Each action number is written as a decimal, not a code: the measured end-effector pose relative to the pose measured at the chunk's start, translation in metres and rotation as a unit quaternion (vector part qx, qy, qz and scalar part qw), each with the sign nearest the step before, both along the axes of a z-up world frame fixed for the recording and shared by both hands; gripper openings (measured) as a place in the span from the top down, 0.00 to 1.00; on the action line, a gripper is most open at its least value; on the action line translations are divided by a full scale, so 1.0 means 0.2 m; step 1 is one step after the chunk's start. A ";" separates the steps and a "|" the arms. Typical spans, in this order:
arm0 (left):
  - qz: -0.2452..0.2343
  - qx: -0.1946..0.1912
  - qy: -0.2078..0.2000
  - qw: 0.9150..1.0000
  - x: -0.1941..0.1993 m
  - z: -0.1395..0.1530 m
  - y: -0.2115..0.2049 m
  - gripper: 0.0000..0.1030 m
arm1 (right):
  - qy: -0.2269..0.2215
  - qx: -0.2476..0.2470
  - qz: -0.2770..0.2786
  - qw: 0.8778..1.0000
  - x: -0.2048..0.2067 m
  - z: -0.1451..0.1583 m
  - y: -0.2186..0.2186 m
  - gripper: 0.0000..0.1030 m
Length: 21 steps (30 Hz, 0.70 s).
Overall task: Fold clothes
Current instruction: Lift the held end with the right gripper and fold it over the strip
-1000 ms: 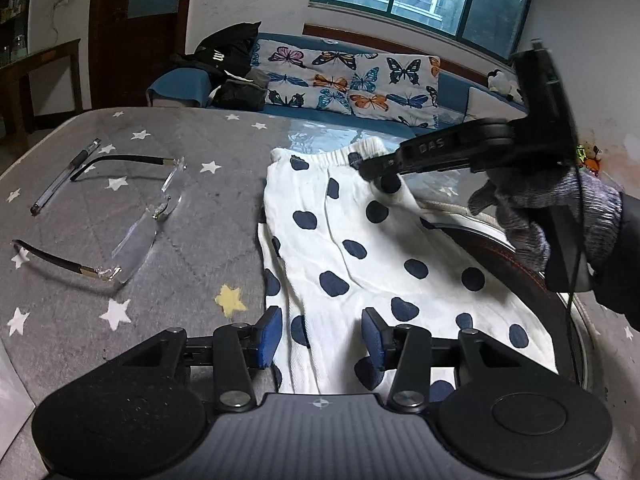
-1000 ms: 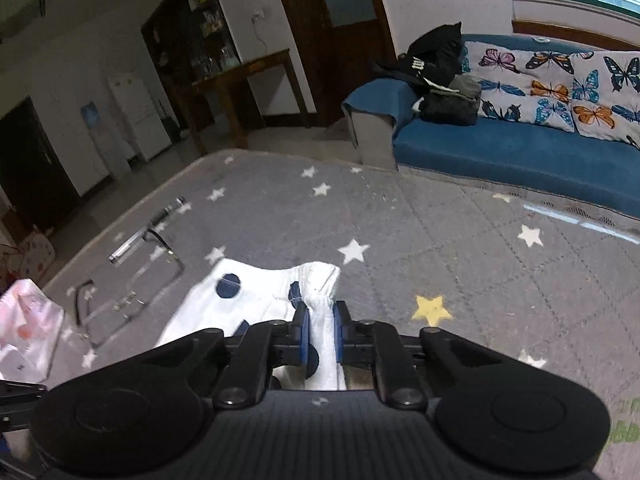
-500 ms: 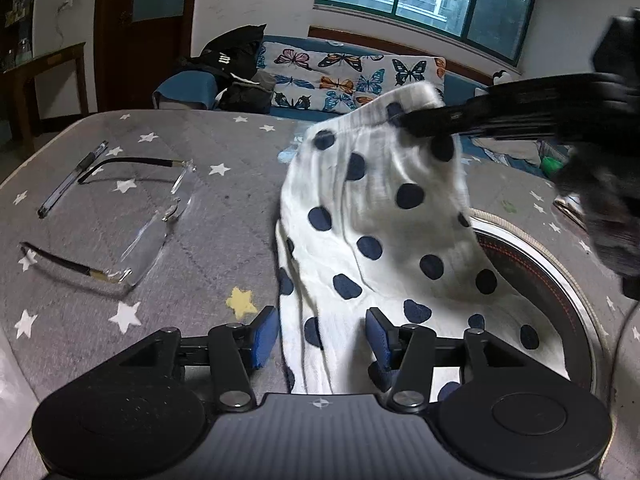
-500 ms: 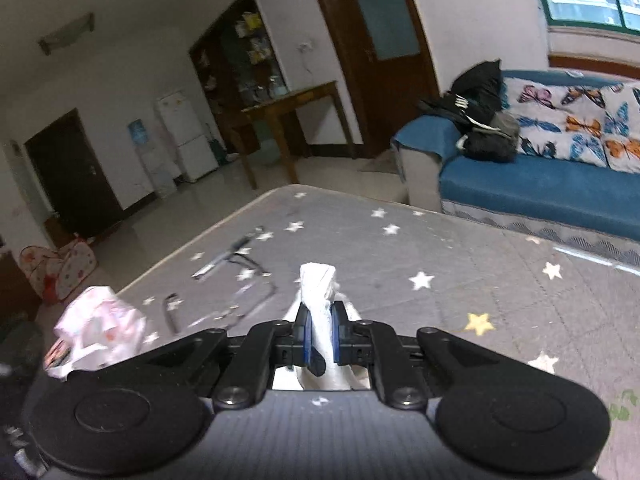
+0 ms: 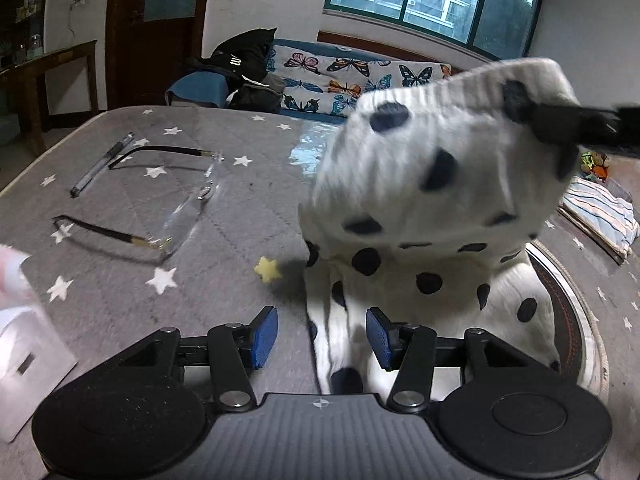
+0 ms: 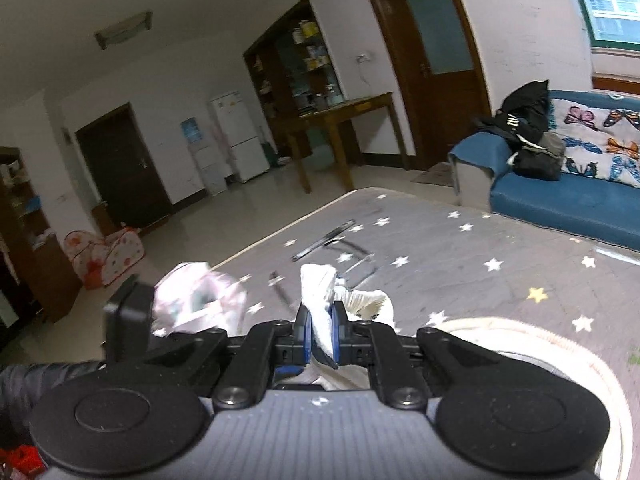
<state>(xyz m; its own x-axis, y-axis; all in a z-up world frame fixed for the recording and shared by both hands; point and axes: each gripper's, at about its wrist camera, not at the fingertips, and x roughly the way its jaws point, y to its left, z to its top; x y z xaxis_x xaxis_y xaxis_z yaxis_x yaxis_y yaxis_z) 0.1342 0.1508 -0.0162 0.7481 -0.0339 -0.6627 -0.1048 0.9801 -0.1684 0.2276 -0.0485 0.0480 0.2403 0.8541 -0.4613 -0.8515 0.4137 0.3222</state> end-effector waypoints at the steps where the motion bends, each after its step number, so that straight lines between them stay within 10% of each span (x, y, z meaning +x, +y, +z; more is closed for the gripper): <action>1: 0.001 0.000 -0.001 1.000 -0.02 0.01 0.00 0.49 | 0.001 0.000 0.005 1.000 -0.04 0.00 -0.01 0.92; 21: -0.050 0.009 -0.041 0.998 -0.66 0.13 -0.08 0.46 | 0.017 -0.019 0.146 0.989 -0.67 -0.06 -0.28 0.92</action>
<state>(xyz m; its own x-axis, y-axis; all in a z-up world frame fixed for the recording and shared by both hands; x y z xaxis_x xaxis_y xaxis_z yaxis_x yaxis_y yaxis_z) 0.0027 0.1341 0.0104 0.7937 -0.0984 -0.6004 0.0062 0.9881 -0.1538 0.0941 -0.1047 0.0357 -0.0292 0.8663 -0.4987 -0.9256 0.1650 0.3407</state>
